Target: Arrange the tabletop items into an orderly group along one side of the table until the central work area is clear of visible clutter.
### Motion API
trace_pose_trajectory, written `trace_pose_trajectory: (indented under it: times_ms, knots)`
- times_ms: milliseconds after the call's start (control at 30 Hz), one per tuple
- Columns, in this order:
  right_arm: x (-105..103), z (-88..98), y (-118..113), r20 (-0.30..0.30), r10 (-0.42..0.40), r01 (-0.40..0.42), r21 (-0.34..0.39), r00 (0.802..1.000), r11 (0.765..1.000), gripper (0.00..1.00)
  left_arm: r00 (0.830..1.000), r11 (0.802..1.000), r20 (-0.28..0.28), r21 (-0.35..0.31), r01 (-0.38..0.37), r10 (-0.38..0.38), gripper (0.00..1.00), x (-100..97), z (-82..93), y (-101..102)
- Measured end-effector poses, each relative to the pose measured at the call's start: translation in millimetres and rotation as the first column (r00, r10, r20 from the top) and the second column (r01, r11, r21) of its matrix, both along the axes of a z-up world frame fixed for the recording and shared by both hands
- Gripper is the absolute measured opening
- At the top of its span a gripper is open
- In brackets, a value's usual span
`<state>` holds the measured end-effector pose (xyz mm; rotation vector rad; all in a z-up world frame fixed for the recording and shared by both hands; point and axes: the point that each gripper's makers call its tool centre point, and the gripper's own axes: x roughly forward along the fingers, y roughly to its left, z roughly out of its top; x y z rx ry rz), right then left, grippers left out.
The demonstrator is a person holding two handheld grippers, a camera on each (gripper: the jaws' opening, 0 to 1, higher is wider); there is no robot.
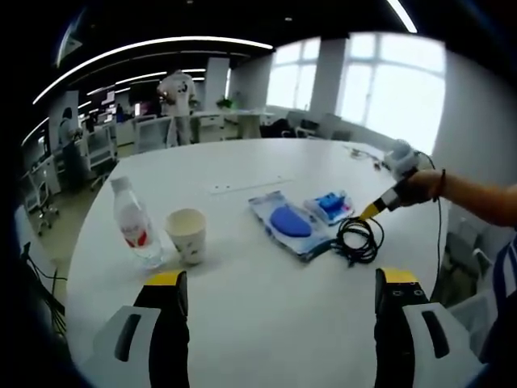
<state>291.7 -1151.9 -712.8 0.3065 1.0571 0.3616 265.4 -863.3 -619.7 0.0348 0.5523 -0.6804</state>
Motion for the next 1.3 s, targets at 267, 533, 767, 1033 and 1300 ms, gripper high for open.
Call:
trace_pose_trajectory:
  times_ms: [267,533,767,1033,1300]
  knots:
    - [8.3,15.5,1.0,0.065,0.007,-0.008,0.01,0.998,1.0,0.3,1.0,0.999,0.012,-0.032,-0.012,0.012,0.93,8.3,6.2,-7.6]
    - [21.6,26.9,7.9,0.162,0.058,-0.06,0.009,0.985,0.998,0.37,0.997,0.992,-0.008,-0.097,-0.08,0.079,0.9,14.5,6.4,-18.4]
    - [35.9,35.3,15.4,0.234,0.115,-0.114,-0.019,0.965,0.993,0.37,0.991,0.98,-0.073,-0.155,-0.123,0.112,0.86,15.5,-7.8,-30.8]
    - [57.7,43.1,24.7,0.299,0.165,-0.159,-0.045,0.94,0.986,0.38,0.98,0.958,-0.118,-0.222,-0.182,0.159,0.83,22.7,-16.2,-41.4]
    - [84.1,43.8,29.5,0.357,0.217,-0.198,-0.09,0.908,0.976,0.48,0.976,0.95,-0.164,-0.251,-0.184,0.146,0.81,24.2,-31.2,-60.6]
